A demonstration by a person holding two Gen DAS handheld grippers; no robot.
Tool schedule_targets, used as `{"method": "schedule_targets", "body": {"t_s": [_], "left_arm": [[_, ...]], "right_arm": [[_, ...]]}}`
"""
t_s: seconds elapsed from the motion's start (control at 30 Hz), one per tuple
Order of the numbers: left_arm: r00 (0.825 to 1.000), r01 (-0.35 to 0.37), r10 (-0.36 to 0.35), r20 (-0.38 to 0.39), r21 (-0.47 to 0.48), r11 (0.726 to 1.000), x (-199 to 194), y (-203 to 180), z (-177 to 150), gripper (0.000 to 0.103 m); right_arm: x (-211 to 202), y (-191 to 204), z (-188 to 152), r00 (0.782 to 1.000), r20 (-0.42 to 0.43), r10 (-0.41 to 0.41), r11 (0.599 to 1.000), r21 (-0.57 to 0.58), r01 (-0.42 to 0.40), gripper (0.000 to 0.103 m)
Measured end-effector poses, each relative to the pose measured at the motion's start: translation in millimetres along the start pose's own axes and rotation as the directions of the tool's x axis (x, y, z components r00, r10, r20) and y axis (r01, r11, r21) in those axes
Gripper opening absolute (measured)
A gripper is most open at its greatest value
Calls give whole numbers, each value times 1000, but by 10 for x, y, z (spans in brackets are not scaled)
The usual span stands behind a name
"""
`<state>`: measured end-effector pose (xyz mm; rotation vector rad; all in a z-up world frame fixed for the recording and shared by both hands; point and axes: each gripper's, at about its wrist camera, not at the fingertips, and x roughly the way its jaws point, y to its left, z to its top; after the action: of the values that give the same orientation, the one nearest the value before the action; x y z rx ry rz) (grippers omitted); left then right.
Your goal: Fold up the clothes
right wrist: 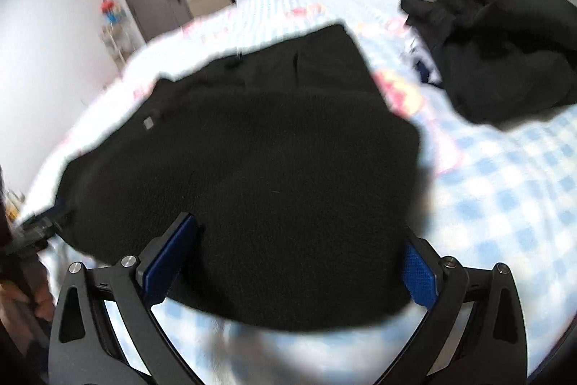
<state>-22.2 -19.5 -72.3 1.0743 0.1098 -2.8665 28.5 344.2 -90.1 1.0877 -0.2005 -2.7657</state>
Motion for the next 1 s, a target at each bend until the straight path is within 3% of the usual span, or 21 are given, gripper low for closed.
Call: {"method": "schedule_targets", "body": {"t_s": [0.1, 0.17, 0.23, 0.33, 0.4, 0.47, 0.6, 0.73, 0.87, 0.93, 1.0], "left_arm": [[1000, -10, 12, 25, -67, 998, -47, 174, 80, 103], [998, -21, 14, -56, -133, 991, 133, 310, 62, 103], [987, -23, -13, -159, -220, 975, 366, 468, -18, 103], [981, 47, -112, -157, -370, 928, 411, 666, -146, 103], [986, 27, -83, -142, -357, 934, 347, 684, -123, 103], [990, -2, -46, -131, -347, 938, 291, 705, -120, 103], [993, -28, -15, -117, -356, 934, 174, 787, -131, 103], [995, -54, 17, -97, -392, 918, 73, 948, -158, 103], [1000, 22, -27, -4, -415, 910, -97, 932, -123, 103], [992, 128, -114, 58, -382, 915, -174, 843, -79, 103], [989, 148, -140, 49, -327, 934, -159, 704, -84, 103]], "right_arm": [[-212, -93, 26, 993, 85, -80, 997, 1, 80, 103], [-191, -53, 12, 983, 98, -158, 986, -31, 161, 103], [-9, -5, -18, 983, 36, -181, 983, -30, 182, 102], [121, -138, -69, 997, -28, -68, 994, 82, 70, 103], [202, -235, -103, 998, -61, 16, 986, 164, -6, 103], [203, -267, -101, 997, -68, 33, 986, 164, -22, 103], [136, -250, -75, 998, -54, -17, 993, 114, 23, 102], [-16, -315, -1, 992, 1, -125, 988, 86, 125, 102], [-149, -222, -4, 979, 60, -194, 980, 58, 191, 102], [-221, -90, -23, 976, 102, -190, 982, 33, 188, 100], [-286, 41, -71, 980, 123, -155, 988, 9, 155, 100]]}}
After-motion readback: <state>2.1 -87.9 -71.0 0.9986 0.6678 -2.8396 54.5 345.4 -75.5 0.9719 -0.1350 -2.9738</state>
